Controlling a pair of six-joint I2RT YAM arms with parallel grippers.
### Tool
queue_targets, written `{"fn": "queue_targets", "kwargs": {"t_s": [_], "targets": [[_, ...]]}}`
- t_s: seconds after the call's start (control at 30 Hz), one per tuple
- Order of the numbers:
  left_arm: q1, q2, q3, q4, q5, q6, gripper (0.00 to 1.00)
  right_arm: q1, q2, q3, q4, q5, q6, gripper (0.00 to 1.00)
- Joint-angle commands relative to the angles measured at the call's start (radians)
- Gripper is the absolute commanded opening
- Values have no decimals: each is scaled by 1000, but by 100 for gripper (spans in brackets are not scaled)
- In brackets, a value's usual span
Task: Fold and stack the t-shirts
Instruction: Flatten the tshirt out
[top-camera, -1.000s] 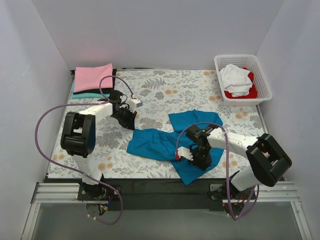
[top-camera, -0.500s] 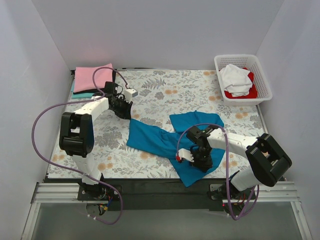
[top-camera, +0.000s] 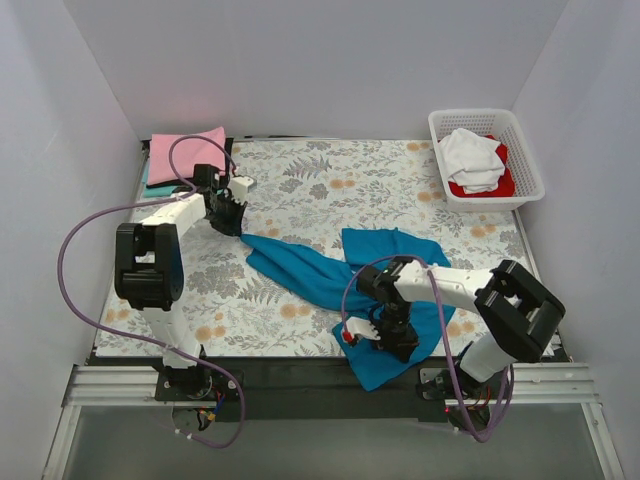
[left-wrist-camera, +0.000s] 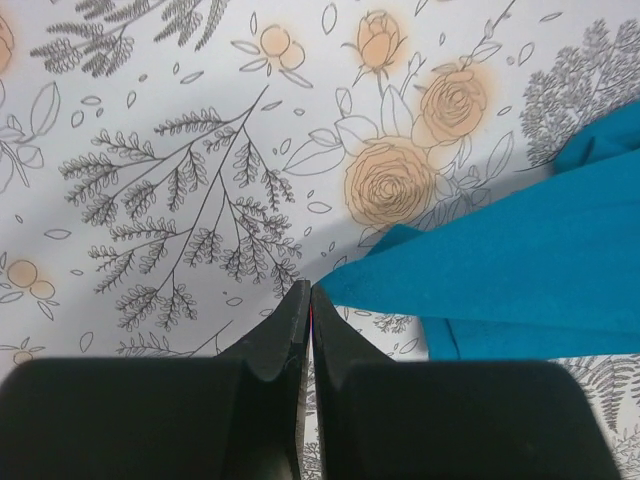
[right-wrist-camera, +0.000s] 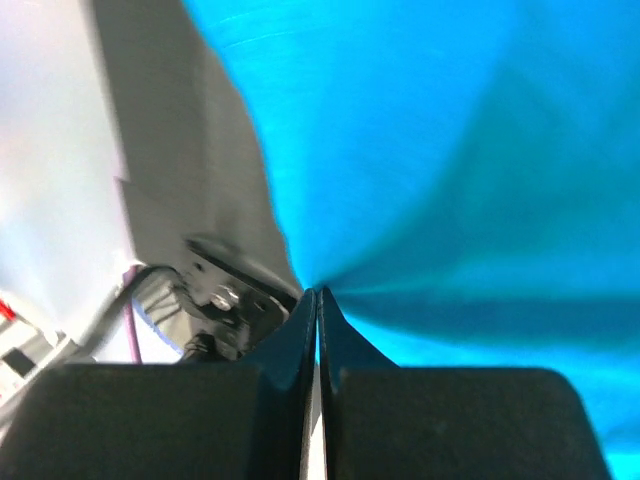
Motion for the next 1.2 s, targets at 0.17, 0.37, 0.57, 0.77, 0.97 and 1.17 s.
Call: {"fn": "queue_targets", "kwargs": {"t_s": [0.17, 0.37, 0.57, 0.77, 0.97, 1.17], "targets": [[38, -4, 30, 0, -91, 13, 0, 214, 101, 151, -92, -101, -36, 1], [88, -19, 42, -25, -122, 39, 0, 306, 147, 130, -86, -38, -39, 1], [107, -88, 22, -83, 90, 97, 0, 306, 72, 187, -98, -30, 21, 36], [107, -95, 48, -186, 266, 179, 18, 66, -3, 418, -133, -154, 36, 63], [108, -86, 105, -264, 334, 261, 39, -306, 111, 697, -135, -225, 71, 64], [110, -64, 148, -275, 375, 249, 54, -501, 332, 915, -14, -219, 255, 57]]}}
